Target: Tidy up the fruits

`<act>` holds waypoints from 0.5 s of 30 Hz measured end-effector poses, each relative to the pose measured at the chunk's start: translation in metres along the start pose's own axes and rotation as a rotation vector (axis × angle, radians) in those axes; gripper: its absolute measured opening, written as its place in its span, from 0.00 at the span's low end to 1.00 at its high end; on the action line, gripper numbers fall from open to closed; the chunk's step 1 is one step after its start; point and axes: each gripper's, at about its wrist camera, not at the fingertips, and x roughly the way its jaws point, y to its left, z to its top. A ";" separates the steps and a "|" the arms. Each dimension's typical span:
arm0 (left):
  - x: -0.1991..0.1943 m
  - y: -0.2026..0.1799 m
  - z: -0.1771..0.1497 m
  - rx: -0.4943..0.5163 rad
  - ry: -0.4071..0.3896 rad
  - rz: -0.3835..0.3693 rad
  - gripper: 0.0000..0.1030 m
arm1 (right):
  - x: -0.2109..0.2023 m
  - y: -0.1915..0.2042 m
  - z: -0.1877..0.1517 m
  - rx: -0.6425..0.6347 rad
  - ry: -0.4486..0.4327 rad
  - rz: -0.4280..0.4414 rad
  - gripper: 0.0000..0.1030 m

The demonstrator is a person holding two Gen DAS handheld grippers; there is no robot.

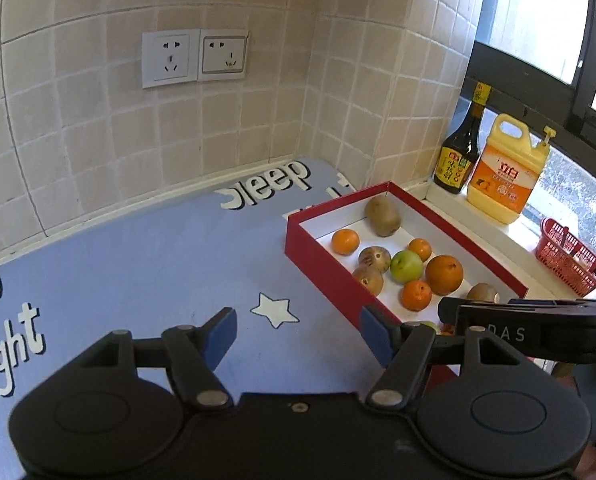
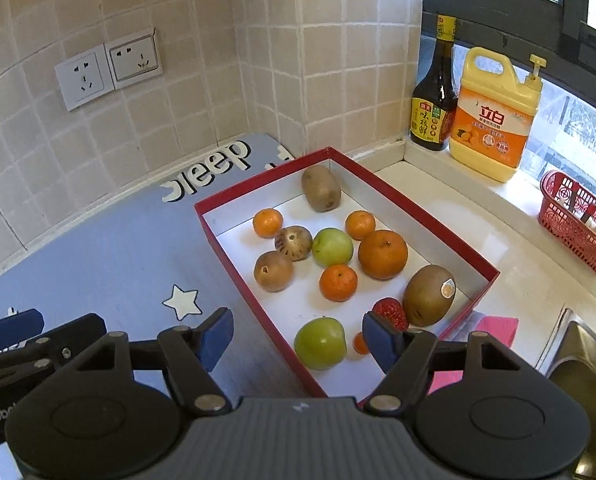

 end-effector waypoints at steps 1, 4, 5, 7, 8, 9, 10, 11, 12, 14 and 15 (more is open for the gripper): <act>0.001 0.000 0.001 0.002 0.001 0.002 0.78 | 0.000 0.000 0.000 -0.006 -0.002 -0.002 0.71; 0.001 -0.003 0.002 0.002 0.000 0.004 0.78 | 0.001 -0.002 0.001 -0.014 -0.003 0.002 0.71; 0.001 -0.004 0.003 0.000 -0.001 0.005 0.78 | 0.002 -0.003 0.001 -0.014 -0.003 0.002 0.71; 0.002 -0.003 0.003 0.003 0.002 0.003 0.78 | 0.003 -0.004 0.002 -0.019 -0.001 0.002 0.71; 0.003 -0.004 0.003 0.003 0.005 0.006 0.78 | 0.002 -0.002 0.001 -0.011 -0.003 -0.002 0.71; 0.003 -0.006 0.004 0.005 0.008 0.008 0.78 | 0.002 -0.003 0.002 -0.009 -0.003 -0.003 0.71; 0.003 -0.007 0.005 0.008 0.009 0.006 0.78 | 0.002 -0.005 0.003 -0.008 -0.002 -0.002 0.71; 0.004 -0.007 0.006 0.010 0.010 0.004 0.78 | 0.003 -0.007 0.003 -0.007 -0.001 -0.002 0.71; 0.004 -0.007 0.008 0.012 0.009 0.001 0.78 | 0.003 -0.008 0.004 -0.005 -0.002 -0.002 0.71; 0.002 -0.009 0.010 0.019 0.000 -0.004 0.78 | 0.002 -0.010 0.006 -0.002 -0.009 -0.004 0.71; 0.002 -0.010 0.011 0.022 -0.003 -0.003 0.78 | 0.001 -0.011 0.007 -0.001 -0.011 -0.003 0.71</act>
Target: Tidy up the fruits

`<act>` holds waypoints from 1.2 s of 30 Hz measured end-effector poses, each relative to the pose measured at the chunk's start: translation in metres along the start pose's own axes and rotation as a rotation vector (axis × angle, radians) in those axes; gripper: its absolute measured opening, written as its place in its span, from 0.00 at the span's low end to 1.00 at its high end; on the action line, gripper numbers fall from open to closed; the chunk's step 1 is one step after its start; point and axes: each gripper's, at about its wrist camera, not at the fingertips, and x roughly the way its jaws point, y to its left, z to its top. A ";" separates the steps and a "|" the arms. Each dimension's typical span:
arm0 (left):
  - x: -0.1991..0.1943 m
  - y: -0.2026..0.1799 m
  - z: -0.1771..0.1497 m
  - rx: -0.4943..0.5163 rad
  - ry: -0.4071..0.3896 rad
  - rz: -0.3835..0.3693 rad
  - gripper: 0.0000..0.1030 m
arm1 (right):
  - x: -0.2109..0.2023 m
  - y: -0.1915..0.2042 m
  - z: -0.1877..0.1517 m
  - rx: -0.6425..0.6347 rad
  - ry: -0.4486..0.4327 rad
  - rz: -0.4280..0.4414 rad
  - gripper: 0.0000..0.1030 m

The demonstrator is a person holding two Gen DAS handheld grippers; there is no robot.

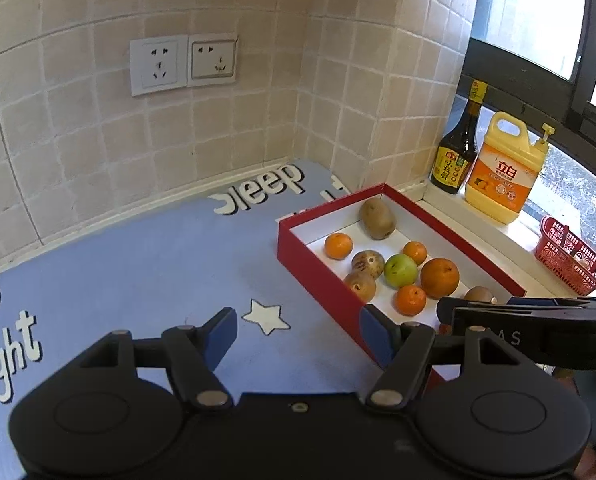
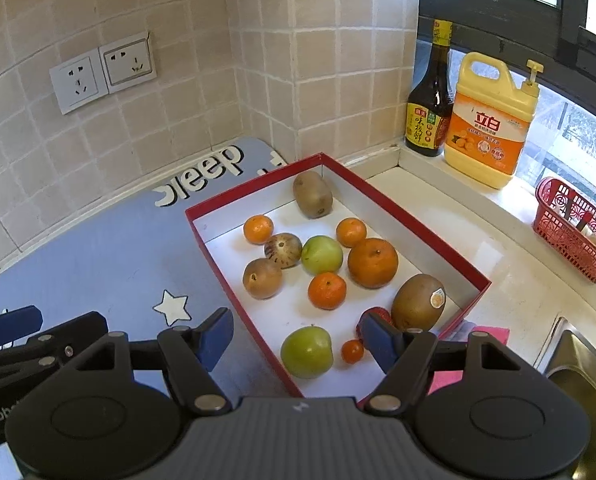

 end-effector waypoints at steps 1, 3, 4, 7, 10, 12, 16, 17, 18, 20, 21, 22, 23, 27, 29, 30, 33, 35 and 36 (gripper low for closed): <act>-0.001 -0.001 0.000 0.002 -0.003 0.001 0.78 | -0.001 -0.001 0.000 0.002 -0.002 0.000 0.71; -0.001 -0.002 0.001 0.005 -0.004 -0.004 0.78 | -0.001 -0.002 0.000 0.004 -0.004 0.000 0.71; -0.002 -0.002 0.001 0.006 -0.004 -0.006 0.78 | -0.002 -0.002 0.001 0.002 -0.005 0.000 0.71; -0.003 -0.004 0.001 0.010 -0.005 -0.005 0.78 | -0.003 -0.003 0.001 0.002 -0.008 0.000 0.71; -0.002 -0.004 0.001 0.015 -0.003 -0.011 0.78 | -0.004 -0.004 0.000 0.001 -0.010 0.001 0.71; -0.002 -0.005 0.001 0.020 0.000 -0.014 0.78 | -0.004 -0.003 0.000 0.002 -0.009 0.001 0.71; -0.002 -0.006 -0.001 0.021 0.005 -0.017 0.78 | -0.004 -0.001 0.000 0.001 0.001 0.005 0.71; -0.002 -0.006 -0.001 0.022 0.005 -0.017 0.78 | -0.004 -0.001 -0.001 0.000 0.002 0.009 0.71; -0.002 -0.006 -0.001 0.021 0.005 -0.016 0.78 | -0.004 -0.001 -0.001 -0.001 0.002 0.012 0.71; -0.001 -0.005 -0.001 0.019 0.009 -0.019 0.78 | -0.004 -0.001 0.000 -0.001 0.006 0.023 0.71; -0.001 -0.004 -0.001 0.017 0.012 -0.021 0.78 | -0.003 -0.002 0.000 0.001 0.008 0.030 0.71; -0.001 -0.004 -0.001 0.013 0.015 -0.025 0.78 | -0.003 -0.002 0.000 0.002 0.008 0.033 0.71; 0.000 -0.003 -0.001 0.009 0.017 -0.028 0.78 | -0.003 -0.001 0.000 0.000 0.006 0.032 0.71; 0.002 -0.003 -0.002 0.008 0.021 -0.019 0.78 | -0.002 0.000 0.000 -0.003 0.009 0.032 0.71; 0.002 -0.003 -0.002 0.006 0.023 -0.019 0.78 | -0.002 0.000 -0.001 -0.002 0.012 0.034 0.71; 0.003 -0.003 -0.002 0.006 0.024 -0.021 0.78 | -0.002 0.000 -0.001 -0.003 0.013 0.033 0.71; 0.003 -0.003 -0.002 0.005 0.024 -0.020 0.78 | 0.000 -0.001 0.000 -0.003 0.016 0.033 0.71; 0.003 -0.003 -0.002 0.004 0.026 -0.021 0.78 | 0.000 -0.002 0.000 -0.007 0.015 0.035 0.71; 0.003 -0.003 -0.002 0.003 0.025 -0.019 0.78 | 0.001 -0.001 0.000 -0.009 0.015 0.034 0.71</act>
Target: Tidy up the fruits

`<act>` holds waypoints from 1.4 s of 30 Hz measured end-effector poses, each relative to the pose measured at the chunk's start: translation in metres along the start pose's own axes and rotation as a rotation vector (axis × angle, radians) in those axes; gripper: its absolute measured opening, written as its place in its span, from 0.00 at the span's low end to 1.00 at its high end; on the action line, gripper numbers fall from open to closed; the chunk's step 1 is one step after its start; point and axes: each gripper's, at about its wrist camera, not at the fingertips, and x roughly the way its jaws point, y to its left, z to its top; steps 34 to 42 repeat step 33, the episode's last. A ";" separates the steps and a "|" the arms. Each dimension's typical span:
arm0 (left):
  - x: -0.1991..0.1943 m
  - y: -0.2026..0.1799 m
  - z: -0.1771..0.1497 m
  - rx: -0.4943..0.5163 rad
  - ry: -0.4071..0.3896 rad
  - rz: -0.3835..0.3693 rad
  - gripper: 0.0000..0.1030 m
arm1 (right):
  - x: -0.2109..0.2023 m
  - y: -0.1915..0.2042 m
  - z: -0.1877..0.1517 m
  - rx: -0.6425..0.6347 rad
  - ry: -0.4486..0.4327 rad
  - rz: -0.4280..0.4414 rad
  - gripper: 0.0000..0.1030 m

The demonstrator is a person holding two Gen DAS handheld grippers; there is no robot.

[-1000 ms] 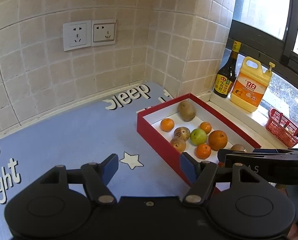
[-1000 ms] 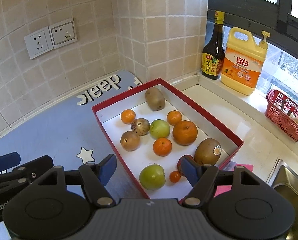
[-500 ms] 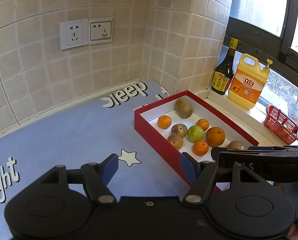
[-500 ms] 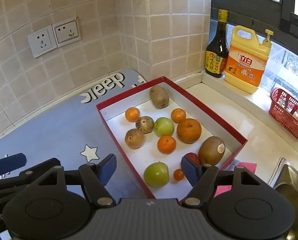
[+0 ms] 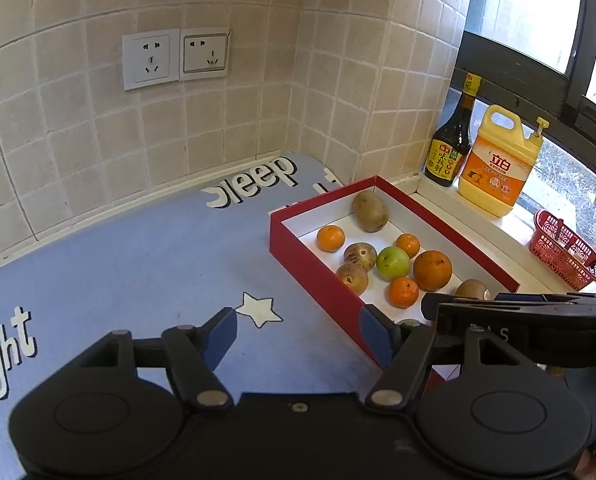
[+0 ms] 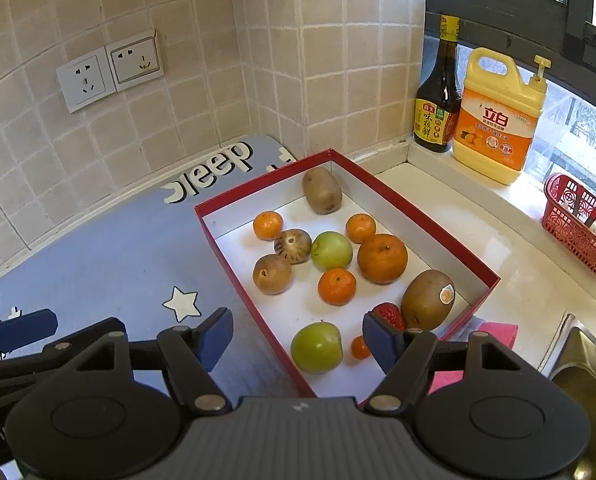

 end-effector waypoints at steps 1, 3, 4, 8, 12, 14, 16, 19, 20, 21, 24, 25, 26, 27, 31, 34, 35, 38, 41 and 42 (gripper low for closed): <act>0.000 0.000 0.000 0.001 0.000 -0.002 0.78 | 0.000 0.000 0.000 -0.001 0.001 0.000 0.71; 0.001 0.001 0.000 0.000 0.001 -0.002 0.78 | 0.002 0.001 0.000 -0.002 0.004 0.001 0.71; 0.000 0.000 0.000 0.001 0.001 -0.001 0.78 | 0.002 0.001 -0.001 -0.001 0.005 0.001 0.71; 0.002 0.000 0.000 0.001 0.003 -0.003 0.78 | 0.003 0.000 -0.001 0.003 0.007 -0.001 0.71; 0.004 -0.001 0.000 0.000 0.006 -0.003 0.78 | 0.005 -0.001 -0.001 0.002 0.011 -0.004 0.71; 0.005 -0.001 0.001 0.002 0.008 0.000 0.78 | 0.006 -0.001 -0.001 0.002 0.015 -0.005 0.71; 0.006 -0.003 0.001 0.005 0.008 0.004 0.78 | 0.007 -0.001 0.000 0.001 0.017 -0.008 0.71; 0.007 -0.003 0.001 0.004 0.008 0.003 0.78 | 0.007 -0.001 0.000 0.005 0.018 -0.012 0.71; 0.007 -0.004 0.001 0.004 0.009 0.004 0.78 | 0.008 -0.001 0.000 0.005 0.018 -0.013 0.71; 0.007 -0.004 0.000 0.006 0.009 0.005 0.78 | 0.008 -0.001 0.000 0.004 0.019 -0.014 0.71; 0.010 -0.004 0.001 0.014 0.008 0.015 0.78 | 0.010 -0.001 0.000 0.005 0.026 -0.017 0.71; 0.010 -0.004 0.001 0.015 0.006 0.016 0.78 | 0.011 0.000 0.000 0.006 0.028 -0.019 0.71; 0.011 -0.003 0.001 0.014 0.005 0.014 0.78 | 0.011 0.000 0.000 0.006 0.028 -0.020 0.71; 0.012 -0.002 0.001 0.008 0.002 0.014 0.78 | 0.012 0.000 0.000 0.005 0.028 -0.018 0.71; 0.016 0.004 0.002 -0.015 -0.007 0.028 0.78 | 0.013 0.002 0.000 0.000 0.029 -0.012 0.71; 0.019 0.005 0.003 -0.010 0.008 0.035 0.79 | 0.014 0.003 0.001 -0.006 0.028 -0.015 0.71; 0.019 0.005 0.003 -0.010 0.008 0.035 0.79 | 0.014 0.003 0.001 -0.006 0.028 -0.015 0.71; 0.019 0.005 0.003 -0.010 0.008 0.035 0.79 | 0.014 0.003 0.001 -0.006 0.028 -0.015 0.71; 0.019 0.005 0.003 -0.010 0.008 0.035 0.79 | 0.014 0.003 0.001 -0.006 0.028 -0.015 0.71; 0.019 0.005 0.003 -0.010 0.008 0.035 0.79 | 0.014 0.003 0.001 -0.006 0.028 -0.015 0.71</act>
